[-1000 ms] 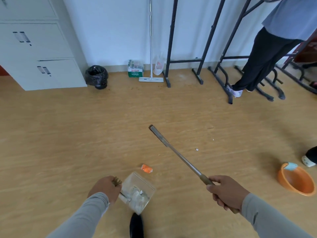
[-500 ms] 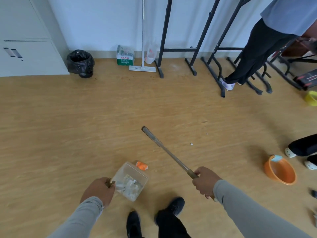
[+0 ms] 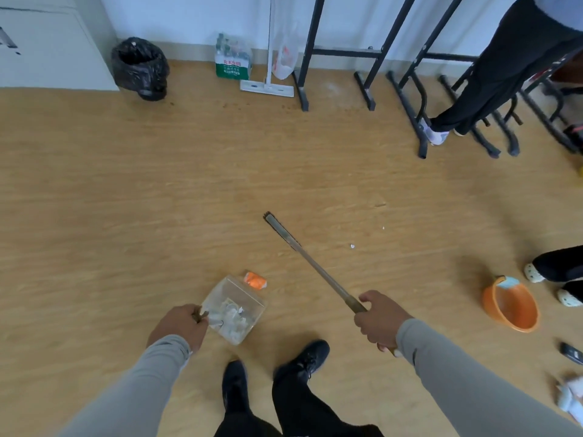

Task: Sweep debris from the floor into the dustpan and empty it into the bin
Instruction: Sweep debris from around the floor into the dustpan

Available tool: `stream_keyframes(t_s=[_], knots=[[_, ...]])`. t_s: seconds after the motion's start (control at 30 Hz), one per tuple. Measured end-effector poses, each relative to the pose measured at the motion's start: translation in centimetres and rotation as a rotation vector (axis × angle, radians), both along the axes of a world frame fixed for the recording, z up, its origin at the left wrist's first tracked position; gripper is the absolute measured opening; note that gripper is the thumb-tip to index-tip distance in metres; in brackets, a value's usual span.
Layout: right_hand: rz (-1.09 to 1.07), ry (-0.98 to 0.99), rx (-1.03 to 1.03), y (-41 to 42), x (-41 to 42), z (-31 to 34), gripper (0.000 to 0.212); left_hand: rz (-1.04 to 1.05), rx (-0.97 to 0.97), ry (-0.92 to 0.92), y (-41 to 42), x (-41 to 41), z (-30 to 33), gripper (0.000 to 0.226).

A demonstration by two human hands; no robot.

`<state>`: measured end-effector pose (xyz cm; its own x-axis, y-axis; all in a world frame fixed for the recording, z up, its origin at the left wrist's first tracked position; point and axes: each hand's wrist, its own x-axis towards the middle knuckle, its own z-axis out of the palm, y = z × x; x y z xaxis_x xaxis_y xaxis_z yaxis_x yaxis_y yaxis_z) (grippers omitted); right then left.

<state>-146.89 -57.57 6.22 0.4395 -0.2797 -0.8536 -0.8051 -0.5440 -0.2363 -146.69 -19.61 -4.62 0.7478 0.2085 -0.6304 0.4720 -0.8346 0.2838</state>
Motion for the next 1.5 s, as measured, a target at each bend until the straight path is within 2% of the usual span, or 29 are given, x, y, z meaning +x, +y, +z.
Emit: stream_keyframes(t_s=[0.2,0.4,0.5,0.6,0.67,0.77,0.83,0.93,1.07,1.13,1.23,1.3,1.4,1.5], knots=[[0.147,0.04,-0.042,0.6,2.2,-2.0,0.045,-0.057,0.085,0.066,-1.0,1.7,-1.5,0.017],[0.259,0.098,-0.065,3.4,3.7,-5.2,0.034,-0.01,0.076,0.096,-2.0,1.5,-1.3,0.015],[0.476,0.151,-0.121,5.3,3.2,-5.8,0.03,-0.01,0.09,0.076,-2.1,1.2,-1.5,0.016],[0.663,0.239,-0.121,6.4,2.2,-5.4,0.042,-0.008,0.088,0.053,-1.9,1.5,-1.5,0.016],[0.6,0.293,-0.018,5.3,2.1,-4.3,0.049,-0.008,0.077,0.047,-1.8,1.7,-1.5,0.015],[0.333,0.252,0.073,1.3,2.8,-1.8,0.049,-0.018,0.079,0.042,-1.7,1.8,-1.4,0.014],[0.278,0.223,0.078,-0.6,2.4,-0.5,0.055,-0.018,0.076,0.035,-1.6,1.6,-1.5,0.014],[0.316,0.204,0.039,0.4,1.0,-0.4,0.058,-0.019,0.07,0.025,-1.6,1.6,-1.7,0.014],[0.496,0.163,-0.09,4.4,-0.1,-3.0,0.041,-0.024,0.07,0.026,-1.6,1.7,-1.7,0.014],[0.578,0.206,-0.119,6.1,-0.4,-4.3,0.036,-0.024,0.069,0.02,-1.5,1.4,-1.8,0.012],[0.584,0.308,-0.037,6.6,-0.5,-4.4,0.036,-0.028,0.07,0.017,-1.2,1.0,-2.0,0.013],[0.482,0.283,0.033,4.9,-0.2,-3.4,0.04,-0.031,0.062,0.032,-1.1,0.6,-2.0,0.014],[0.214,0.232,0.126,1.3,-1.1,-0.7,0.04,-0.05,0.039,0.049,-1.0,-0.2,-2.0,0.016],[0.116,0.18,0.139,-1.3,-3.9,1.3,0.048,-0.037,0.012,0.044,-1.0,-0.5,-1.4,0.021]])
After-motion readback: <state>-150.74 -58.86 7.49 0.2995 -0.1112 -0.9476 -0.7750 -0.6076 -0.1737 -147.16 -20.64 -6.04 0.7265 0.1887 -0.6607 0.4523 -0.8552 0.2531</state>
